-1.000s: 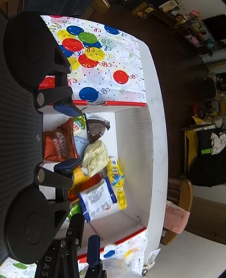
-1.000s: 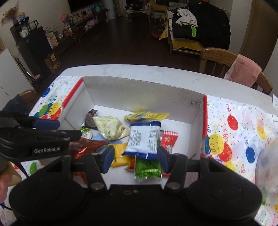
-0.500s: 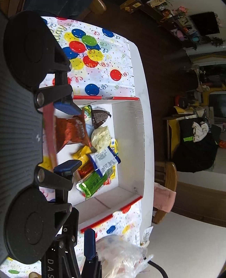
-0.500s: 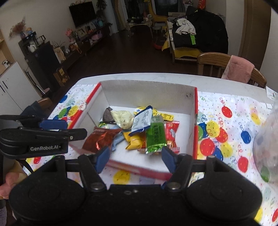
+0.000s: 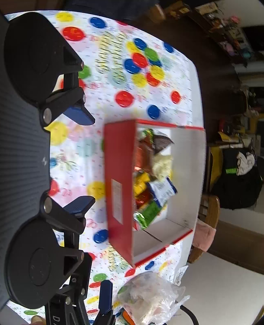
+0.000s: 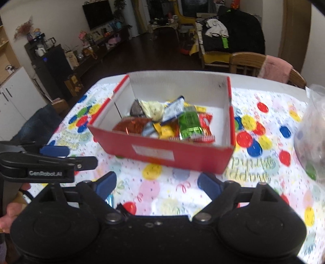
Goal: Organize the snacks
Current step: 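Lift both tools out of the box toward the last snacks, then grasp the black candy packet with the right tool while the left tool grasps the blue candy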
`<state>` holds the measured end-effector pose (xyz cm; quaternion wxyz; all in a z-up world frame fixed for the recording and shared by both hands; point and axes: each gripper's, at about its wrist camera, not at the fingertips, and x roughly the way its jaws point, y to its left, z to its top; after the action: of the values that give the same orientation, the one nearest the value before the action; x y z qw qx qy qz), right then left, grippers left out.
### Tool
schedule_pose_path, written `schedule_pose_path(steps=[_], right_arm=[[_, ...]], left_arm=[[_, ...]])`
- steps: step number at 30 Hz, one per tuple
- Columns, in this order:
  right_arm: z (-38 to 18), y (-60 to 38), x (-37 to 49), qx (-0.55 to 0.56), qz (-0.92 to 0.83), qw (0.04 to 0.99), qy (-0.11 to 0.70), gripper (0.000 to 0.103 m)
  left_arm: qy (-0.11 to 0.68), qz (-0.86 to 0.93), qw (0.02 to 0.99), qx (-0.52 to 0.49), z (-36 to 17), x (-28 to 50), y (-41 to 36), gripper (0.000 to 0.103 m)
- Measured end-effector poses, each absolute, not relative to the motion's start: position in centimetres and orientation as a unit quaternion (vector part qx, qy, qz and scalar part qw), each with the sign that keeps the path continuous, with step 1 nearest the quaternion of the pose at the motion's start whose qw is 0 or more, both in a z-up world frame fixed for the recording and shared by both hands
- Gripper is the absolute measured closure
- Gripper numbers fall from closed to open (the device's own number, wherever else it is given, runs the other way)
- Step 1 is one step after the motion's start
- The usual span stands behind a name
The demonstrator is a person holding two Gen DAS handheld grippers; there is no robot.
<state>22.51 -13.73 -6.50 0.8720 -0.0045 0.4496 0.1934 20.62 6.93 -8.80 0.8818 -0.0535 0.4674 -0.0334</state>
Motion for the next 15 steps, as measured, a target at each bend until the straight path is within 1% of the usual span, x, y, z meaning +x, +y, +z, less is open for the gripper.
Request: schedule_pose_path(steps=[3,15], right_arm=[[-7.6,-13.7,21.2,-0.003,0.186,0.869,0.459,0.003],[-12.3,-11.0,17.9,0.030,0.188,0.842,0.505,0.002]], left_arm=[[0.475,-0.023,0.878,-0.059,-9.7,19.4,7.3,0.026],[0.479,0.006,0.876,-0.062,-11.5,17.2,9.2,0.026]])
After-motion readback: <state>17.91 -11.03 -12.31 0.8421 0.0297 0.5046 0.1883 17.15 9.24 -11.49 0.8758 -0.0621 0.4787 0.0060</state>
